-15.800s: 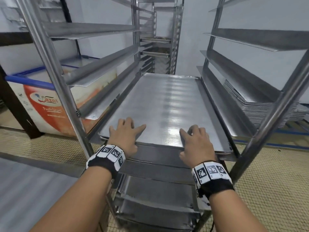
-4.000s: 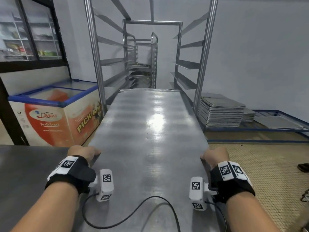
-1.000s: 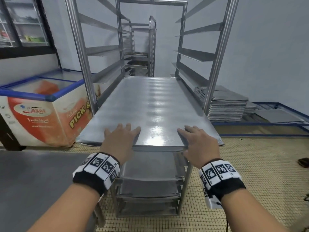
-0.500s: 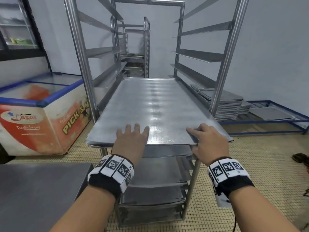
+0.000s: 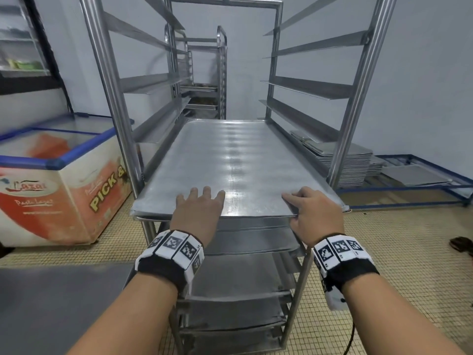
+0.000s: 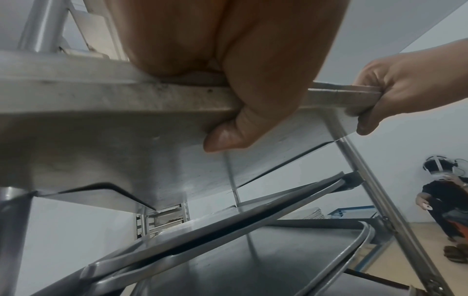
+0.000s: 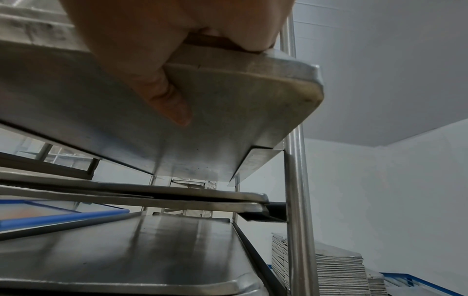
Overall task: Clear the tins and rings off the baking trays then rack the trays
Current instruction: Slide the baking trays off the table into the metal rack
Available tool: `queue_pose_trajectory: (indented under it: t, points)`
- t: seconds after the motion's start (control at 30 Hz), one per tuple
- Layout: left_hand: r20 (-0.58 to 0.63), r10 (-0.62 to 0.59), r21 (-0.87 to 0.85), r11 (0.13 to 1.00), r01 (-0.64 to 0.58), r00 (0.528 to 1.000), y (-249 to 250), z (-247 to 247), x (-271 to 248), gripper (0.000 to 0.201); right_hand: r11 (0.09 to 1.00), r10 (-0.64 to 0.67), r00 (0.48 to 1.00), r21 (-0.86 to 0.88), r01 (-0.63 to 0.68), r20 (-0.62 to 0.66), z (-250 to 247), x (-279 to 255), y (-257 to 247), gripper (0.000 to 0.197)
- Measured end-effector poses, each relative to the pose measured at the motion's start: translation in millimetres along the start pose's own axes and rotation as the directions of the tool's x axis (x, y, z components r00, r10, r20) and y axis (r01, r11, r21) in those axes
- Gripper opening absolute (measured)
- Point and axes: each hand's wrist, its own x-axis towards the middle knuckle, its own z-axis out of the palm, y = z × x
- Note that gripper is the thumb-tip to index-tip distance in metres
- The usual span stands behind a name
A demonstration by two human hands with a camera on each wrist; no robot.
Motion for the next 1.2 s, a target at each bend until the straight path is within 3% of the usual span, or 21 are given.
queue_pose_trajectory:
  t: [0.27,0.57,0.77,1.2]
  points:
    - [-0.025,-0.002,0.011,1.000,0.002,1.000,-11,12,50,0.070,1.000,-0.013,0.999,-0.015,0.012,-0.031,21,48,2,0.044]
    - [-0.032,-0.004,-0.009,1.000,0.003,0.999,-17,22,104,0.062,0.999,-0.018,1.000,-0.037,0.019,0.016,35,102,7,0.045]
    - [-0.053,-0.011,-0.019,1.000,0.010,0.999,-19,27,123,0.054,0.998,-0.038,0.997,-0.055,0.034,-0.074,51,124,11,0.034]
    - [-0.062,-0.028,-0.058,0.998,0.025,0.998,-21,25,138,0.048,0.992,-0.126,0.977,-0.051,0.119,-0.170,71,139,17,0.047]
